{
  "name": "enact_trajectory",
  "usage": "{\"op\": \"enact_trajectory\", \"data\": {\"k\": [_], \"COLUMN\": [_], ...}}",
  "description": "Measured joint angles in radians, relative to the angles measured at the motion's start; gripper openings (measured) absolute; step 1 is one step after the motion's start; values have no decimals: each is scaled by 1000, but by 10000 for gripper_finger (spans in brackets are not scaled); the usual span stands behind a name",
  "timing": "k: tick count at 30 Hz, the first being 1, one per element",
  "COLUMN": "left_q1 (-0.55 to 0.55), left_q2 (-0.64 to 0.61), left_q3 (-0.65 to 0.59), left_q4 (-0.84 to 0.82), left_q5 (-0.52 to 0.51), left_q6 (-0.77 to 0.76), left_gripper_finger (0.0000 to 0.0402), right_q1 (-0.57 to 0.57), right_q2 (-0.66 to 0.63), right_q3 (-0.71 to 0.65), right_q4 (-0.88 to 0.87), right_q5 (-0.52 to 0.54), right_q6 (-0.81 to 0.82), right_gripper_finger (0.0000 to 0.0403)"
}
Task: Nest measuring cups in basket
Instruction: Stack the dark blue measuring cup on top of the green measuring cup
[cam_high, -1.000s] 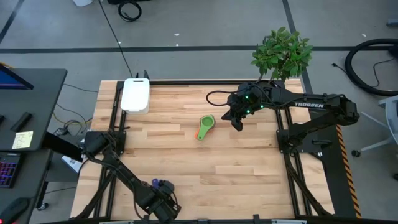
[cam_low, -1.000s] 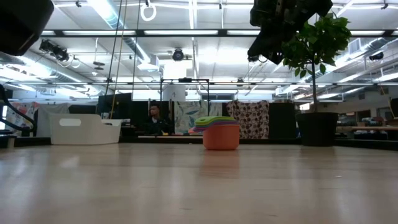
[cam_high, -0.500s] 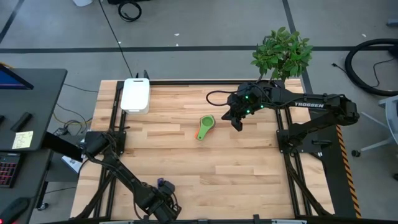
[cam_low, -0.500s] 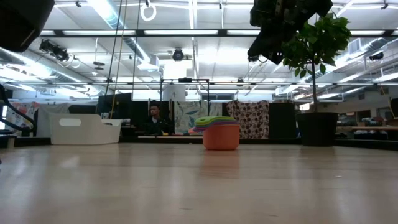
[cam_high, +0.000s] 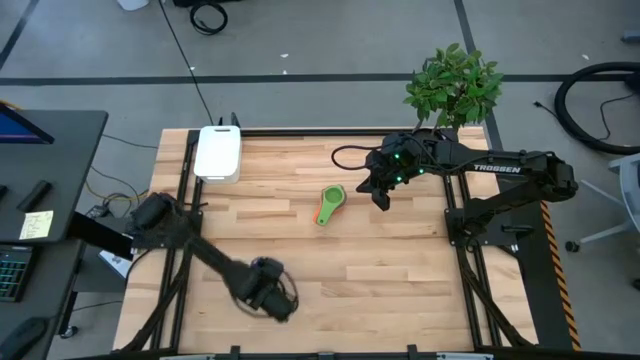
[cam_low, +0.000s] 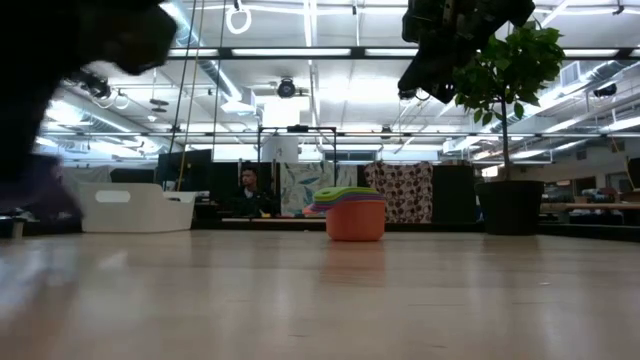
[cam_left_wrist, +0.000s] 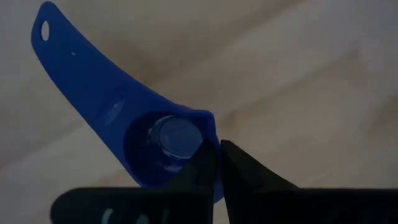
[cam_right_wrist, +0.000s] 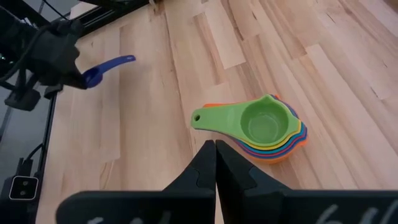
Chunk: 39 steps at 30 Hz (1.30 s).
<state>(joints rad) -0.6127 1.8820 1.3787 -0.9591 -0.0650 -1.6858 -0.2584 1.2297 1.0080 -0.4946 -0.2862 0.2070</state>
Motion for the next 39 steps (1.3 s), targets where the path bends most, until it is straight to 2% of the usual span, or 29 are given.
{"op": "enact_trajectory", "data": {"k": [9,12,15,19,21,24,27,34,39], "left_q1": [300,414,509,629,680,730,744,748,745], "left_q2": [-106,-116,-115,-116,-116,-116,-116,-115,-116], "left_q3": [1,1,1,2,11,38,84,165,173], "left_q4": [-5,44,168,290,293,293,229,73,-21], "left_q5": [-21,-39,-49,73,148,237,244,211,88], "left_q6": [254,258,303,396,456,666,873,1472,1900], "left_gripper_finger": [14,14,14,14,14,14,14,14,14], "right_q1": [-2,-11,-21,-24,-26,-36,-50,-80,-95], "right_q2": [-5,-20,-44,-75,-89,-109,-120,-125,-126], "right_q3": [0,0,0,0,0,0,0,0,0], "right_q4": [20,26,29,29,28,27,23,20,20], "right_q5": [49,81,149,297,345,352,346,312,311], "right_q6": [-32,-46,-64,-130,-163,-200,-213,-216,-210], "right_gripper_finger": [4,4,4,4,4,4,4,4,4]}}
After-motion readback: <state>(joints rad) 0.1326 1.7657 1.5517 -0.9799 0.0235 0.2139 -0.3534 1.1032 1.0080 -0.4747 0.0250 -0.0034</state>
